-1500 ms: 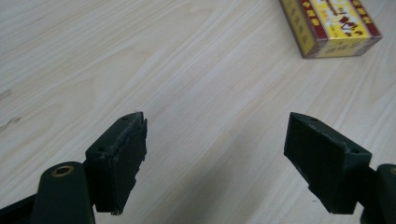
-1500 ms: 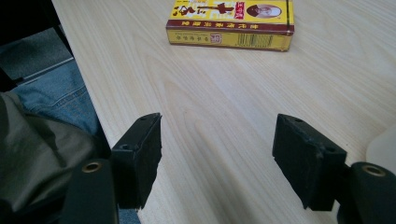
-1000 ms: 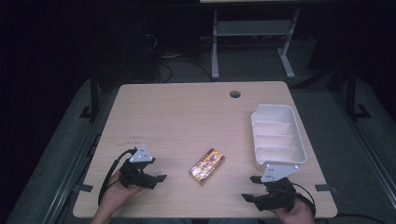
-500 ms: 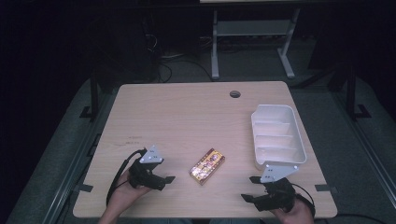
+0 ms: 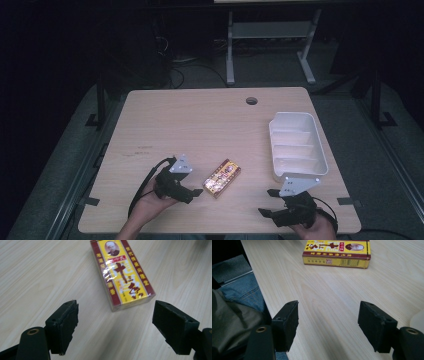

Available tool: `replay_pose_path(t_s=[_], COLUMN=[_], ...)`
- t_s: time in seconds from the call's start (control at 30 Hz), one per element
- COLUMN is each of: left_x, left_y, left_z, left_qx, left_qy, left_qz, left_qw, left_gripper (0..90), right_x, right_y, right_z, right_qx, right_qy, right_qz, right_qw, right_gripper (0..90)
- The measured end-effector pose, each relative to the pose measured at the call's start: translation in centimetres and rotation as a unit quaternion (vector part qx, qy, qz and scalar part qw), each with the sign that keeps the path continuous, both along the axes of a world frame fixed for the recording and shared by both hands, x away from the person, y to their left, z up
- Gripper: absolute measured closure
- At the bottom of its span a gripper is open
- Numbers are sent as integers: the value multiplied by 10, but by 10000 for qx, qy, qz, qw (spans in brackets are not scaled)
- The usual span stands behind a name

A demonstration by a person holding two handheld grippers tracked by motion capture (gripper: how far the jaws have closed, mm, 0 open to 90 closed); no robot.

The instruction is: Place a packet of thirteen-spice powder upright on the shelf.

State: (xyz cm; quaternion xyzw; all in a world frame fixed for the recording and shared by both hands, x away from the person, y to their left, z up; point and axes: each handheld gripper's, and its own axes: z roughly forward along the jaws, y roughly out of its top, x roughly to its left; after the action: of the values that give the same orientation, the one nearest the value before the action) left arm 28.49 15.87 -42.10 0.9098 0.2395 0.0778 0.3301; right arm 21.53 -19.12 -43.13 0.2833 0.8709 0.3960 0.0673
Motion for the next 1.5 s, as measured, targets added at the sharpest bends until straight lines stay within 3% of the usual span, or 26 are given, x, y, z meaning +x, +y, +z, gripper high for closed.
replay_pose_path(t_s=[0.63, 1.07, 1.4, 1.5], left_x=[16, 20, 20, 20], left_y=[-43, -69, -80, -81], left_z=[-4, -14, -23, -23], left_qx=[267, 567, 836, 891], left_qy=[232, 180, 204, 129], left_qz=[-50, 47, 35, 36], left_qw=[9994, 9982, 9963, 9959], left_gripper=[203, 195, 218, 235], right_x=[-1, -1, -2, -2], right_y=[1, 2, 2, 2], right_z=[1, 1, 1, 1], right_qx=[13, 16, 17, 19], right_qy=[-12, -28, -32, -31], right_qz=[28, 40, 61, 59], right_qw=[10000, 10000, 10000, 10000], right_gripper=[324, 324, 324, 324])
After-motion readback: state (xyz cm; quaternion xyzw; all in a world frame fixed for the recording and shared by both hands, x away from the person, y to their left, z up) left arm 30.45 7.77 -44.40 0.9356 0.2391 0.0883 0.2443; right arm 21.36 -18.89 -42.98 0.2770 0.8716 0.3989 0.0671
